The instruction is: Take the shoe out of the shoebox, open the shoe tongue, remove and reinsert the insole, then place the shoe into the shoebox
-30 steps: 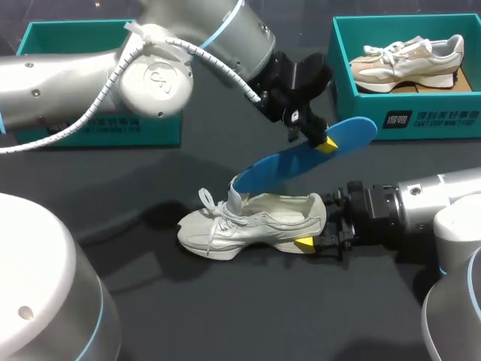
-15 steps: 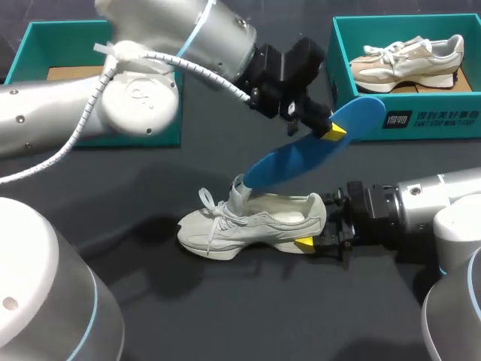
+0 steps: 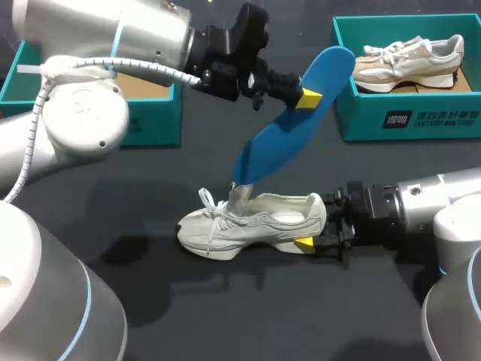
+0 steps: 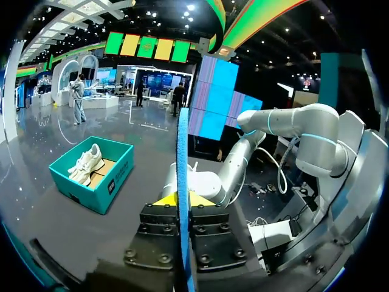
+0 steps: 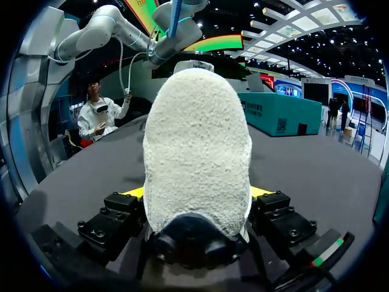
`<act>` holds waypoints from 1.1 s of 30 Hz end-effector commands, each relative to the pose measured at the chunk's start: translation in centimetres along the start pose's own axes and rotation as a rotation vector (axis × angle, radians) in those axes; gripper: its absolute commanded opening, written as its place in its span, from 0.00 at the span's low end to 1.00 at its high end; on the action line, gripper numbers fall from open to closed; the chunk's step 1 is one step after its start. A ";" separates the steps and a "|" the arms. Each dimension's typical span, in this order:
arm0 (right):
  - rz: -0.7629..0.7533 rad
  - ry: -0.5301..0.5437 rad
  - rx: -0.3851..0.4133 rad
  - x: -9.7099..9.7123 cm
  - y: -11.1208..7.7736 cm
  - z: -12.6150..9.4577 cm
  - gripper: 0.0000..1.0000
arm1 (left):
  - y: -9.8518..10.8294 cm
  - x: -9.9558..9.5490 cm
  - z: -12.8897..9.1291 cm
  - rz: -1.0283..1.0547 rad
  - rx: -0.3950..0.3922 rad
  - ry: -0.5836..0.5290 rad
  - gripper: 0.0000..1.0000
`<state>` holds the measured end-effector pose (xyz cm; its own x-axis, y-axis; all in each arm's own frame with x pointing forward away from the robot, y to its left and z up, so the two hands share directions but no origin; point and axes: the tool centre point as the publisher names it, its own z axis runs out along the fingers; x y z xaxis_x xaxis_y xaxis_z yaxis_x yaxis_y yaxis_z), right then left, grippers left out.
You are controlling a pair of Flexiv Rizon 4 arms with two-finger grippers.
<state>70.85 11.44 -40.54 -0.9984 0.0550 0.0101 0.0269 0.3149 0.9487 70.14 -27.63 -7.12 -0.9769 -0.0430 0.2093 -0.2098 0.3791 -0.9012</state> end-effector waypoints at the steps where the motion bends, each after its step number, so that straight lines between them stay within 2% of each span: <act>1: 0.001 0.000 0.005 0.1 0.2 0.1 0.00 | 0.7 0.4 -1.7 0.002 0.028 0.001 0.00; 6: 0.001 0.000 0.005 0.1 0.2 0.1 0.00 | 0.7 0.4 -1.7 0.002 0.028 0.001 0.00; 8: 0.001 0.000 0.005 0.1 0.2 0.1 0.00 | 0.4 0.6 -2.1 -0.021 0.107 0.028 0.00; 11: 0.001 0.000 0.005 0.1 0.2 0.1 0.00 | 0.1 1.4 -2.8 -0.017 0.174 0.032 0.00; 18: 0.001 0.000 0.005 0.1 0.2 0.1 0.00 | 0.8 3.6 -4.5 0.000 0.254 0.035 0.00; 22: 0.001 0.000 0.005 0.1 0.2 0.1 0.00 | 1.4 4.6 -6.1 -0.020 0.318 0.057 0.00; 33: 0.001 0.000 0.005 0.1 0.2 0.1 0.00 | 1.4 4.6 -6.1 -0.020 0.318 0.057 0.00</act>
<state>70.85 11.44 -40.54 -0.9984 0.0550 0.0101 0.0269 0.3149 0.9488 65.92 -21.85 -4.90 -0.9702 0.0110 0.2421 -0.2405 0.0799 -0.9674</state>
